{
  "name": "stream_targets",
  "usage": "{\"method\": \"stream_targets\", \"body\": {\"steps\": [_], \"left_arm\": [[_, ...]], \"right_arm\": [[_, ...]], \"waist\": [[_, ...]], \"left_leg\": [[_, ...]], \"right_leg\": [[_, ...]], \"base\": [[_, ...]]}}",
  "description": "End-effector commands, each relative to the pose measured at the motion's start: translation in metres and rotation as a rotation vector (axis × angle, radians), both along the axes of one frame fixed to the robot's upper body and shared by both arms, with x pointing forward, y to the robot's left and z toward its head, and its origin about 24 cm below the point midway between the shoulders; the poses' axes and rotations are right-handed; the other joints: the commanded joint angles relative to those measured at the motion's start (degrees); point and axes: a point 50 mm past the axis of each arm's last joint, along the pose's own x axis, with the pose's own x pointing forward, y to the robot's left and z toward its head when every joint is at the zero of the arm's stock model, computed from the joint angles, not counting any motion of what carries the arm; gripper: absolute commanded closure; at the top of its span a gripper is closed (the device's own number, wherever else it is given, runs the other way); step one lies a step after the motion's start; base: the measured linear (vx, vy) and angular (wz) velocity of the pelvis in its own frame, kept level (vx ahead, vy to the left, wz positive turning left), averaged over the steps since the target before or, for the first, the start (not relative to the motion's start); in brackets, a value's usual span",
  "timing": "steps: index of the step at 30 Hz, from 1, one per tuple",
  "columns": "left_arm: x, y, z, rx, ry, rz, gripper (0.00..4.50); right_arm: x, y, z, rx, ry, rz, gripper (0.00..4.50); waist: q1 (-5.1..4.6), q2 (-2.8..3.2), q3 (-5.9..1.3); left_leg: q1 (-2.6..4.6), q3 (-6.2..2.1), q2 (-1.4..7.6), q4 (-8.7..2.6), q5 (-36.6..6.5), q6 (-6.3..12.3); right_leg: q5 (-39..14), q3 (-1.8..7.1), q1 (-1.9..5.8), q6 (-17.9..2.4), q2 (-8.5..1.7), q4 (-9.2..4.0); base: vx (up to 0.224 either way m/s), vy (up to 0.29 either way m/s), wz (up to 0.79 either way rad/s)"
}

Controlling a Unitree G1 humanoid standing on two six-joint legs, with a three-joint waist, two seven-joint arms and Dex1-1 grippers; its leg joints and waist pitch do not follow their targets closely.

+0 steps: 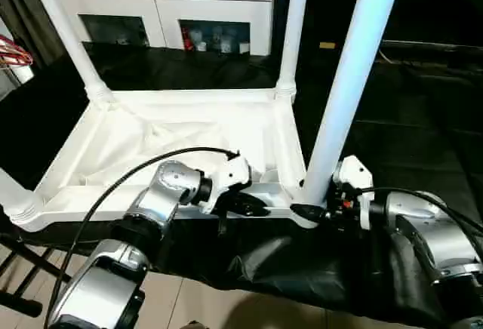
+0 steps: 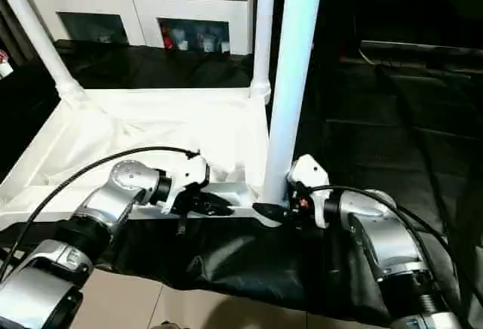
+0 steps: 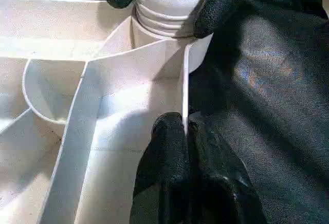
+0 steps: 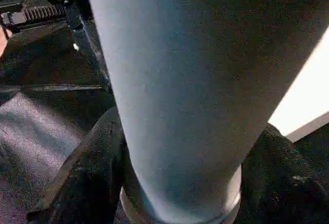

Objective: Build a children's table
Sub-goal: Rotate leg to tighten

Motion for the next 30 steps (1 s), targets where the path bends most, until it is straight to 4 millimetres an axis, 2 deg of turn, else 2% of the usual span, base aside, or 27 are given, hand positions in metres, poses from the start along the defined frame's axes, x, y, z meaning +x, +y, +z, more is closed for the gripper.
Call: {"method": "stream_targets", "body": {"steps": [1,5,6,7,9,10,13,15,20,21,22,24,28,30], "left_arm": [[0.007,-0.016,0.02,-0.1,-0.093,0.025,4.5],[0.014,-0.028,0.023,-0.131,-0.114,0.126,4.5],[0.015,-0.03,0.023,-0.135,-0.115,0.139,4.5],[0.017,-0.034,0.025,-0.145,-0.119,0.17,4.5],[0.02,-0.046,0.026,-0.154,-0.133,0.225,4.5],[0.02,-0.047,0.026,-0.153,-0.134,0.228,4.5],[0.021,-0.055,0.026,-0.146,-0.145,0.259,4.5],[0.02,-0.063,0.026,-0.143,-0.149,0.273,4.5],[0.019,-0.067,0.025,-0.142,-0.153,0.27,4.5],[0.018,-0.065,0.024,-0.137,-0.151,0.254,4.5],[0.018,-0.065,0.024,-0.136,-0.151,0.251,4.5],[0.017,-0.06,0.024,-0.134,-0.147,0.226,4.5],[0.014,-0.056,0.024,-0.133,-0.142,0.192,4.5],[0.011,-0.049,0.023,-0.136,-0.134,0.127,4.5]], "right_arm": [[-0.015,0.036,-0.009,0.05,0.047,0.17,1.85],[-0.001,0.042,-0.016,0.042,0.014,0.004,1.86],[0.003,0.043,-0.017,0.034,0.004,-0.036,1.86],[0.013,0.043,-0.021,0.02,-0.008,-0.149,1.86],[0.029,0.047,-0.027,0.014,-0.01,-0.351,1.86],[0.03,0.048,-0.027,0.016,-0.011,-0.36,1.86],[0.036,0.056,-0.029,0.031,0.005,-0.444,1.86],[0.042,0.067,-0.029,0.008,-0.027,-0.504,1.86],[0.045,0.078,-0.026,0.031,-0.094,-0.476,1.86],[0.045,0.078,-0.024,0.075,-0.066,-0.455,1.3],[0.045,0.078,-0.023,0.083,-0.061,-0.451,1.16],[0.043,0.075,-0.02,0.119,-0.037,-0.411,1.14],[0.04,0.07,-0.019,0.087,-0.072,-0.359,0.68],[0.034,0.062,-0.017,0.072,-0.114,-0.275,0.68]], "waist": [[0.0,-1.18,-3.74],[-0.23,-1.28,-3.65],[-0.62,-1.28,-3.43],[-0.69,-1.28,-3.5],[-1.66,-1.13,-3.37],[-2.15,-1.1,-3.38],[-2.33,-1.11,-3.52],[-2.34,-1.06,-3.67],[-2.59,-0.95,-3.94],[-2.62,-0.95,-3.85],[-2.66,-0.97,-3.81],[-2.63,-0.96,-3.81],[-2.48,-0.94,-3.85],[-2.29,-0.92,-3.83]], "left_leg": [[0.28,-0.43,2.05,-3.58,-12.54,4.43],[0.32,-0.45,1.99,-3.67,-13.0,3.75],[0.25,-0.58,1.77,-3.88,-14.66,2.64],[0.4,-0.64,1.78,-3.89,-14.82,2.16],[0.34,-0.76,1.62,-4.1,-16.04,1.06],[0.34,-0.96,1.67,-4.21,-16.65,0.39],[0.52,-0.59,1.55,-3.88,-15.46,1.79],[0.32,-0.63,1.44,-3.85,-13.99,2.03],[0.2,-0.48,1.45,-3.58,-11.84,3.13],[0.21,-0.45,1.41,-3.59,-11.94,3.54],[0.22,-0.43,1.41,-3.6,-12.24,3.82],[0.23,-0.47,1.48,-3.61,-12.66,4.26],[0.21,-0.44,1.56,-3.55,-12.02,4.48],[0.23,-0.43,1.7,-3.52,-12.02,4.68]], "right_leg": [[-13.41,2.23,3.07,-12.94,-3.21,-4.61],[-14.78,2.24,2.92,-12.48,-3.19,-4.76],[-18.4,2.11,2.92,-11.6,-3.22,-5.05],[-19.25,2.11,2.8,-11.29,-3.33,-5.09],[-20.98,2.06,2.66,-10.76,-3.12,-5.16],[-21.25,2.02,2.77,-10.57,-3.23,-5.2],[-16.61,2.39,2.65,-11.5,-3.03,-5.15],[-16.12,2.27,2.88,-11.39,-3.11,-5.04],[-11.02,2.22,3.07,-12.67,-3.04,-4.63],[-10.75,2.2,3.13,-12.96,-2.96,-4.64],[-10.95,2.2,3.16,-13.06,-2.95,-4.68],[-11.42,2.21,3.28,-13.22,-3.0,-4.71],[-10.33,2.2,3.32,-13.61,-3.01,-4.59],[-10.03,2.23,3.29,-13.83,-3.12,-4.6]], "base": [[0.0,0.0,0.0],[0.0,0.0,0.0],[0.0,0.0,0.0],[0.0,0.0,0.0],[0.0,0.0,0.0],[0.0,0.0,0.0],[0.0,0.0,0.0],[0.0,0.0,0.0],[0.0,0.0,0.0],[0.0,0.0,0.0],[0.0,0.0,0.0],[0.0,0.0,0.0],[0.0,0.0,0.0],[0.0,0.0,0.0]]}}
